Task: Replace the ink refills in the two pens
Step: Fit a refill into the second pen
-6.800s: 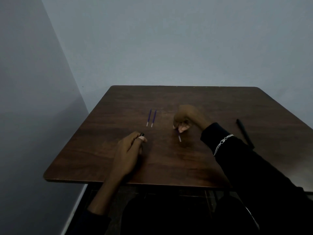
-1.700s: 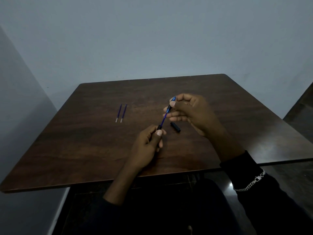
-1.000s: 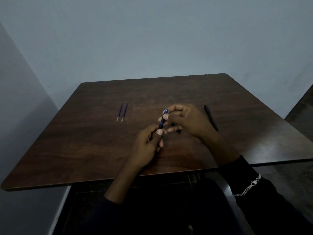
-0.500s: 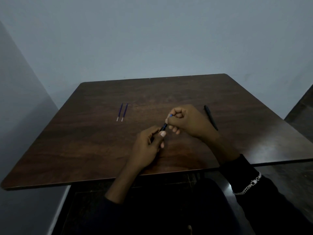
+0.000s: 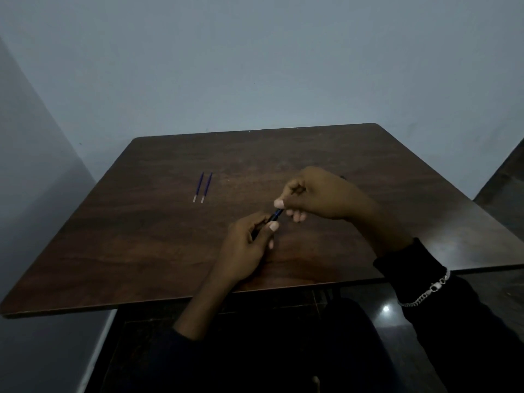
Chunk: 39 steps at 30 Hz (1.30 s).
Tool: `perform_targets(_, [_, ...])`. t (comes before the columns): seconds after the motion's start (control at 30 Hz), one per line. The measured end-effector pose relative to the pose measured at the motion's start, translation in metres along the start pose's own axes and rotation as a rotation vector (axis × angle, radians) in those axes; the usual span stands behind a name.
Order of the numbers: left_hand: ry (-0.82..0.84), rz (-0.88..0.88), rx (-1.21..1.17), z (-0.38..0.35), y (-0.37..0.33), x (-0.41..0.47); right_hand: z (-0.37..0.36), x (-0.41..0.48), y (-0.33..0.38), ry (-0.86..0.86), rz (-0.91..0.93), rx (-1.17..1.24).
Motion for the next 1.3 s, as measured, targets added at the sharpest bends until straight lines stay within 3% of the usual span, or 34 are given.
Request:
perform_targets(0.13, [0.003,0.005,0.006,0.000,-0.003,-0.001,-0.007,0.001,0.001,-0.154,-0.088,-0.156])
perform_targets(0.3, [-0.011,0.009,-0.001,0.001,-0.003,0.000,-0.003,-0.003,0.000,0.037,0.005,0.138])
perform_targets(0.5, [-0.006,0.008,-0.003,0.001,-0.003,-0.001,-0.006,-0.001,0.003,-0.104,-0.086,-0.120])
perform_targets(0.57, [-0.015,0.014,-0.021,0.001,-0.003,-0.001,-0.002,-0.002,0.002,-0.103,-0.104,-0.030])
perform_targets(0.7, [-0.018,0.015,0.008,0.001,-0.002,0.000,-0.002,-0.004,0.000,0.058,0.019,0.102])
perform_targets(0.9, [-0.007,0.010,0.006,0.001,-0.005,0.000,-0.011,0.000,-0.001,-0.125,-0.047,-0.123])
perform_targets(0.97, [-0.011,0.008,0.006,0.001,-0.007,0.001,-0.007,-0.001,-0.002,-0.146,-0.052,-0.055])
perform_targets(1.1, [-0.029,0.018,0.010,0.002,-0.005,0.001,-0.001,-0.002,-0.005,0.013,0.006,0.183])
perform_targets(1.17, [-0.019,0.020,0.018,0.001,-0.004,0.000,-0.002,-0.002,-0.006,0.019,0.021,0.164])
perform_targets(1.3, [-0.032,0.018,0.020,0.002,-0.004,0.000,-0.008,-0.001,-0.003,-0.128,-0.001,-0.012])
Point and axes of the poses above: each hand's wrist, its own x-axis towards the middle knuckle, its own z-axis out of the back of the hand, y = z × x, the point moved 5 cm from there along x, towards the middle knuckle, and after that the axes turned 15 degrees about -z, right-handed, at the moved point
